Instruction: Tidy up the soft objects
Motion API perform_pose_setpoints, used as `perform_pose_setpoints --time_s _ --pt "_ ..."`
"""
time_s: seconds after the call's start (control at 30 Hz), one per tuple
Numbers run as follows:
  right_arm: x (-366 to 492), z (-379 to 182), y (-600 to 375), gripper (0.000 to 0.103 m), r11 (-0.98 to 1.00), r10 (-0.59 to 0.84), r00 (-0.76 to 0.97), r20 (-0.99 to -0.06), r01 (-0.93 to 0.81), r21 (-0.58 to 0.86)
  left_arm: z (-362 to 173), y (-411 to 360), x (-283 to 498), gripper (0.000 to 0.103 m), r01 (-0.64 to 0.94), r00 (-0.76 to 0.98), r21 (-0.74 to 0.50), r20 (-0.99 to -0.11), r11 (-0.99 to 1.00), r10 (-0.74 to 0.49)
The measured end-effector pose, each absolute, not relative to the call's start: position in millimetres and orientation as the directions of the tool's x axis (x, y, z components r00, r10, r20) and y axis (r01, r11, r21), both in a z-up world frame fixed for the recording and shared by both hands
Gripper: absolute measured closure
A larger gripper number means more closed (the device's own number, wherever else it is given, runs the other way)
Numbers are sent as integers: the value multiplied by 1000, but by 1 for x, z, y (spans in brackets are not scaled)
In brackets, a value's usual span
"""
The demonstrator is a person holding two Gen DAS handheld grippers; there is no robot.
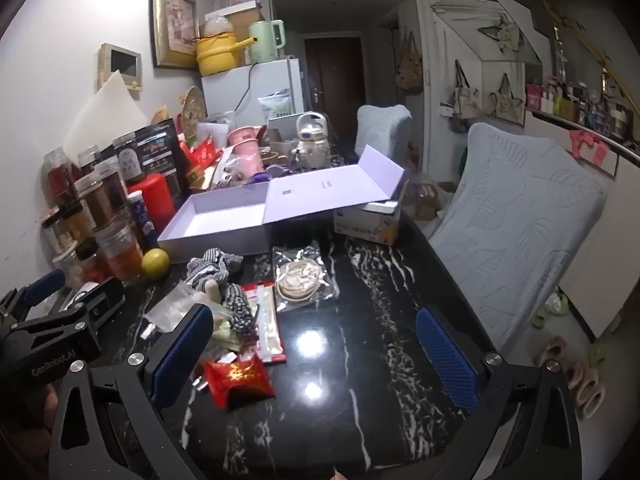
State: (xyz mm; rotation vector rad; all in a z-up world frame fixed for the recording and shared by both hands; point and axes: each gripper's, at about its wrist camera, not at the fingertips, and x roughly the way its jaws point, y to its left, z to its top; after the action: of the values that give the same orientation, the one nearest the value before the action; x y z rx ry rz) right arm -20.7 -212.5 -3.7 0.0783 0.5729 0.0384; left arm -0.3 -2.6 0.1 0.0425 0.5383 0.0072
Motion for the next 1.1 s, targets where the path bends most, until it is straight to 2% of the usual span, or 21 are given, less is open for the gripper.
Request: perform_pose_setpoints --time_s 0.13,0.2,1.1 --pt "-22 -3 -211 0 996 58 843 -535 -15 84 1 -3 -11 0 24 874 8 -485 1000 -17" --pt "-22 -3 -211 0 996 56 842 -537 -13 83 3 1 -4 0 28 859 -2 -511 1000 -25" --pt "-23 -3 -209 0 997 56 846 -530 -18 78 -1 5 -9 0 30 854 -16 -520 999 -34"
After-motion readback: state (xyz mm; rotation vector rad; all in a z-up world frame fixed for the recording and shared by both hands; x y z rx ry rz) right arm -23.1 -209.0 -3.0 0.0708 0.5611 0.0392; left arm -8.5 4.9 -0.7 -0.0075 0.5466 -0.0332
